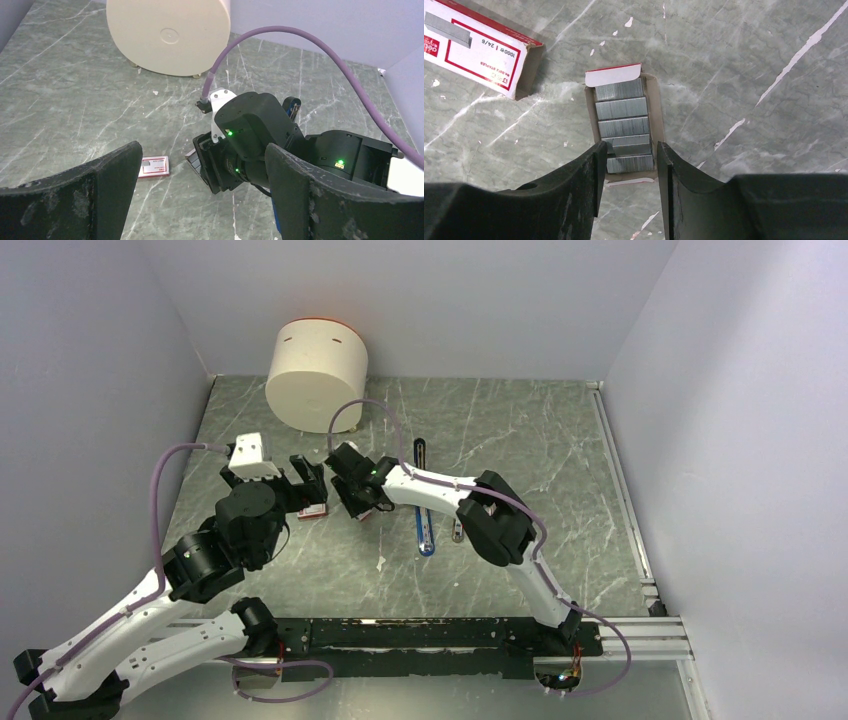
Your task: Load the staples into the stapler
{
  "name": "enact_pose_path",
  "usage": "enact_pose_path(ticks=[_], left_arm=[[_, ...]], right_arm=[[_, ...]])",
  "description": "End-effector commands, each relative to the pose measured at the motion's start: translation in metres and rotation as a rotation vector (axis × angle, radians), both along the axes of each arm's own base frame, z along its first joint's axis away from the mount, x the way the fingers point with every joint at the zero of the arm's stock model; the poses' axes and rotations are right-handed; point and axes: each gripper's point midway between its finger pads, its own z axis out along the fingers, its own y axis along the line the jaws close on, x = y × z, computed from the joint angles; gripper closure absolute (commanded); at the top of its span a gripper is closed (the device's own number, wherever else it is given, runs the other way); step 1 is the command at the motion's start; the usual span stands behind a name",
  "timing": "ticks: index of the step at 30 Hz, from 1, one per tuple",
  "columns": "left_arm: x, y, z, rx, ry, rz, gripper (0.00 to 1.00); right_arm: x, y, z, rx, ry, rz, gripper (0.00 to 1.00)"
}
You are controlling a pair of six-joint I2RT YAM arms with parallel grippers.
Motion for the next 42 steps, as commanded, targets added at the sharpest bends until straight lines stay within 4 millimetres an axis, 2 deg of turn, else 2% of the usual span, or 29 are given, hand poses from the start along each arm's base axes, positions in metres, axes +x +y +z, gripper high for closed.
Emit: enact_pose_path(ticks=[1, 8, 15, 21, 27, 35, 42], left_arm=[[0.002, 0.005, 0.001, 0.003, -0.011, 0.028, 0.03], [0.002, 0.004, 0.000, 0.004, -0.008, 0.026, 0.03], [0.003, 0.004, -0.001, 0.008, -0.006, 0.026, 0.03], [0.003, 0.003, -0.001, 0.011, -0.004, 0.024, 0.03], [0.003, 0.003, -0.002, 0.010, -0.002, 0.022, 0.03], [0.003, 0.003, -0.002, 0.013, -0.002, 0.023, 0.03], [0.003, 0.002, -0.002, 0.011, -0.002, 0.019, 0.03]], right_arm=[[0.002, 0.001, -0.010, -0.028, -0.016, 0.021, 0.54], [-0.001, 0.002, -0.014, -0.043, -0.019, 0.040, 0.56], [0.002, 0.003, -0.006, -0.027, -0.037, 0.016, 0.63], [0.004, 0.002, 0.001, -0.026, -0.050, 0.009, 0.57], [0.004, 0.000, 0.004, -0.032, -0.058, 0.005, 0.55], [0.003, 0.003, 0.005, -0.016, -0.050, 0.003, 0.65], [0.006, 0.002, 0.017, 0.002, -0.071, -0.018, 0.67]])
